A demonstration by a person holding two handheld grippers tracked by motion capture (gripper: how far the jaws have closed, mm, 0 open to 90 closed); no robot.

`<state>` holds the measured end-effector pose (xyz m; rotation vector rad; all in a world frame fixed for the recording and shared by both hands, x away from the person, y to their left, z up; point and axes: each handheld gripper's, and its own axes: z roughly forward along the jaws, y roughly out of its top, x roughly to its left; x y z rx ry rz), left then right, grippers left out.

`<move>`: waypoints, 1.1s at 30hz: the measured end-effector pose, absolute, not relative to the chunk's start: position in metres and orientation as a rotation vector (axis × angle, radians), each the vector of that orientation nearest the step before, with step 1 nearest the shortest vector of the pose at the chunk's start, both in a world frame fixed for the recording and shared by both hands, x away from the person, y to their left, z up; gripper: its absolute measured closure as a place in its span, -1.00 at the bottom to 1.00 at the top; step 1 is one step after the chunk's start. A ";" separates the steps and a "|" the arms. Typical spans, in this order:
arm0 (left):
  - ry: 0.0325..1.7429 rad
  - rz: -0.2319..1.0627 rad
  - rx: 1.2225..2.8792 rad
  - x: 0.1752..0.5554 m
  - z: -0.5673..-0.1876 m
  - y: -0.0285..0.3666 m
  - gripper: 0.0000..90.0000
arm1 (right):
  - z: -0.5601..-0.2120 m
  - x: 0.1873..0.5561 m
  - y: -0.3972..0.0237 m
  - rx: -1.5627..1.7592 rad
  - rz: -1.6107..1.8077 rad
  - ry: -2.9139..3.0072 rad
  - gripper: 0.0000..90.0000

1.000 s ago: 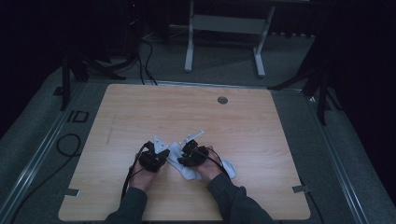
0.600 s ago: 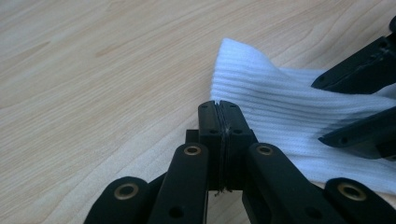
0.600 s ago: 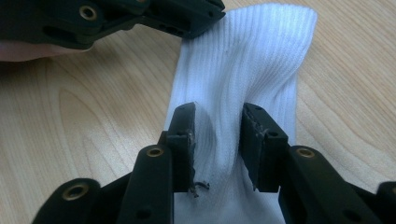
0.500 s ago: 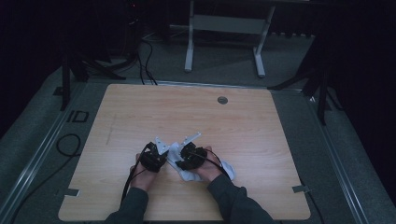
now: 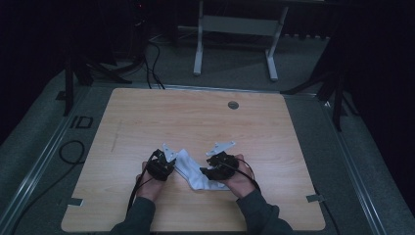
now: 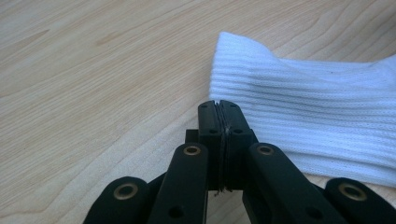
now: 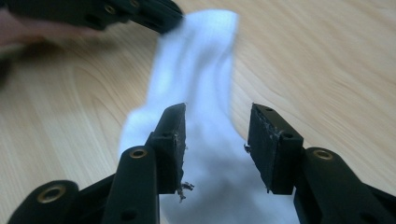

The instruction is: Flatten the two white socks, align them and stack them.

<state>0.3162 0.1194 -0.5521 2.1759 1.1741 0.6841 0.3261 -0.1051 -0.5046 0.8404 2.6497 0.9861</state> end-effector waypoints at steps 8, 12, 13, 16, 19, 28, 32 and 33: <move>1.188 0.674 2.170 0.316 -0.552 0.120 0.97 | -0.501 0.316 -0.152 0.967 1.021 2.561 0.37; 1.186 0.676 2.171 0.315 -0.552 0.120 0.97 | -0.503 0.312 -0.170 1.045 1.042 2.548 0.40; 1.188 0.675 2.170 0.315 -0.552 0.120 0.97 | -0.505 0.312 -0.173 1.062 1.037 2.545 0.41; 1.189 0.678 2.171 0.315 -0.552 0.120 0.97 | -0.512 0.312 -0.179 1.129 1.033 2.543 0.41; 1.191 0.676 2.170 0.315 -0.552 0.120 0.97 | -0.523 0.314 -0.178 1.192 1.014 2.564 0.39; 1.200 0.683 2.177 0.312 -0.551 0.120 0.97 | -0.545 0.326 -0.172 1.226 0.913 2.602 0.62; 1.209 0.680 2.176 0.310 -0.551 0.121 0.97 | -0.546 0.332 -0.173 1.226 0.912 2.577 0.71; 1.210 0.678 2.179 0.309 -0.551 0.122 0.97 | -0.546 0.334 -0.174 1.221 0.916 2.568 0.71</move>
